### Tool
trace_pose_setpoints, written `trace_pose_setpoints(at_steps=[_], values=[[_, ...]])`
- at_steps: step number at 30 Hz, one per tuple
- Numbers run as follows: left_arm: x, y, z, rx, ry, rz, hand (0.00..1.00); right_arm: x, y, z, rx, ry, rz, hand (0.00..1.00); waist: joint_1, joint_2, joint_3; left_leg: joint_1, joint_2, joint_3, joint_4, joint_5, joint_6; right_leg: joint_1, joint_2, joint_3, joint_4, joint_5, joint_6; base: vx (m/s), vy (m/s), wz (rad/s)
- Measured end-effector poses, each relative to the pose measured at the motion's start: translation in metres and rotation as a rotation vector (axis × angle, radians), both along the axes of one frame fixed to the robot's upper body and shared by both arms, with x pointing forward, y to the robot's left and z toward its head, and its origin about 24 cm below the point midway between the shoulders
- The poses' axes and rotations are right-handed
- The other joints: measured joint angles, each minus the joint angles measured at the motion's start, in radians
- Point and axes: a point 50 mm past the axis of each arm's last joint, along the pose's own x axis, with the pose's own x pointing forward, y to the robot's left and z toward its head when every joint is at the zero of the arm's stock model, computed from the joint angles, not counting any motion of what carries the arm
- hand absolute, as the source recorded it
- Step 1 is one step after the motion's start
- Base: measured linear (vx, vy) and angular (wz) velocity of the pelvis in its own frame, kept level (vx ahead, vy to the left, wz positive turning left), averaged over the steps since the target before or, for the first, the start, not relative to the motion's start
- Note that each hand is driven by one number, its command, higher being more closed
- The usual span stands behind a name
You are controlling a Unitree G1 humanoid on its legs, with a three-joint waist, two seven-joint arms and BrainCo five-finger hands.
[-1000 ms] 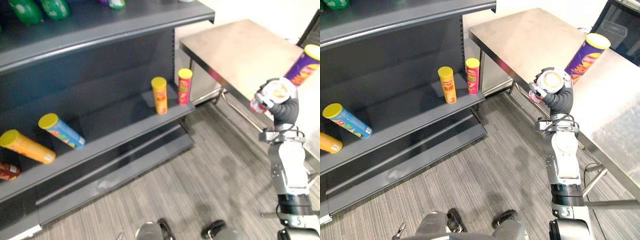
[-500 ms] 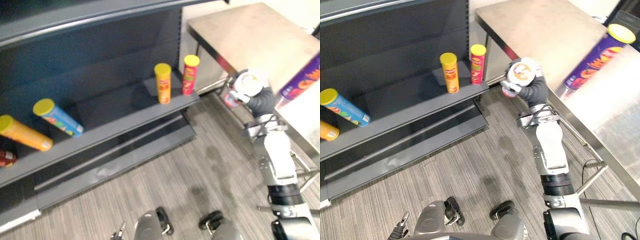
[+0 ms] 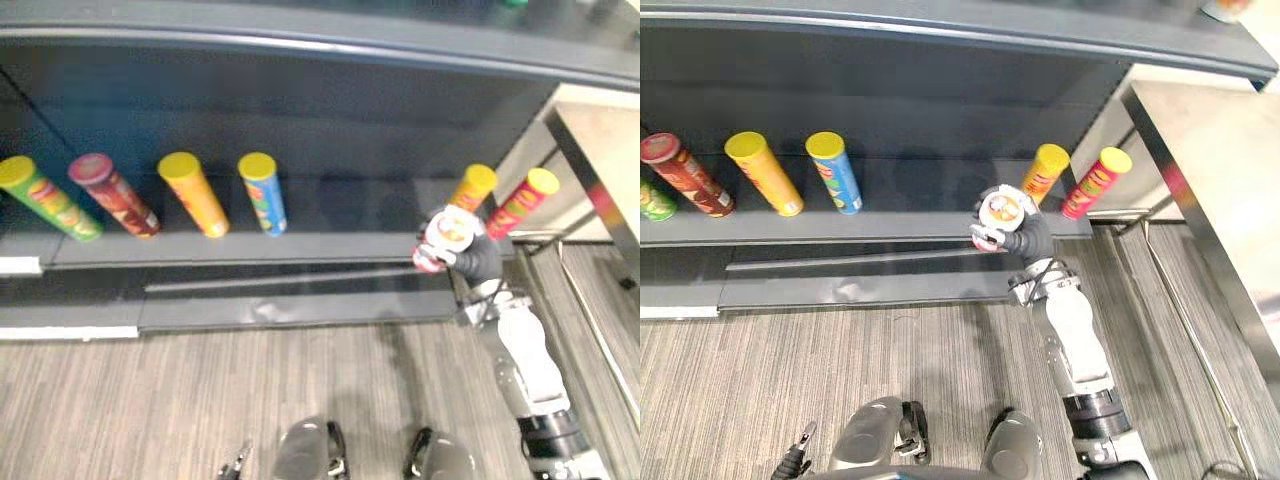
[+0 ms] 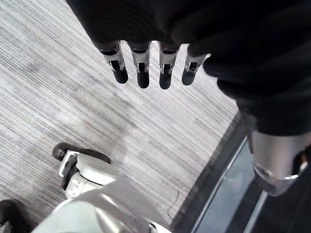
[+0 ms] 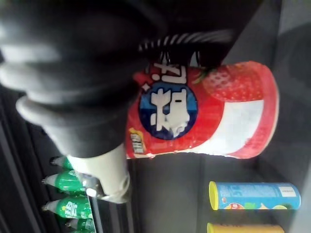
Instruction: Put the gum and the chips on the shelf.
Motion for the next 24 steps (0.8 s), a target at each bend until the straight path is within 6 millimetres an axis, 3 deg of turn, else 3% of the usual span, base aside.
trace_pose_setpoints(at_steps=[3,13,21,24], values=[[0.0,-0.001,-0.001,0.001,0.016,-0.04,0.0,-0.001,-0.003,0.002,0.011,-0.018,0.001,1.0,-0.016,0.0,-0.007,0.004,0.0,0.008,-0.03,0.002,-0.006,0.017,0.023,0.016,-0.071,-0.001,0.001,0.03,-0.066,-0.27],[-0.002,-0.003,0.002,-0.01,-0.016,-0.15,0.0,-0.021,-0.019,-0.032,0.031,0.105,-0.055,1.0,-0.045,0.003,-0.074,0.112,-0.005,0.072,-0.171,0.068,-0.115,0.054,0.04,0.031,-0.104,0.0,0.001,0.03,-0.09,-0.16],[-0.004,-0.004,0.002,-0.015,-0.007,-0.171,0.0,-0.027,-0.028,-0.037,0.025,0.12,-0.068,1.0,-0.057,0.007,-0.09,0.175,0.0,0.089,-0.247,0.105,-0.137,0.09,0.071,0.06,-0.143,0.0,0.001,0.0,-0.06,-0.08],[-0.004,-0.004,0.001,-0.017,-0.003,-0.186,0.0,-0.028,-0.028,-0.034,0.026,0.114,-0.07,1.0,-0.062,0.01,-0.1,0.179,-0.001,0.088,-0.265,0.115,-0.129,0.09,0.075,0.06,-0.146,0.0,0.001,-0.02,-0.039,0.02]])
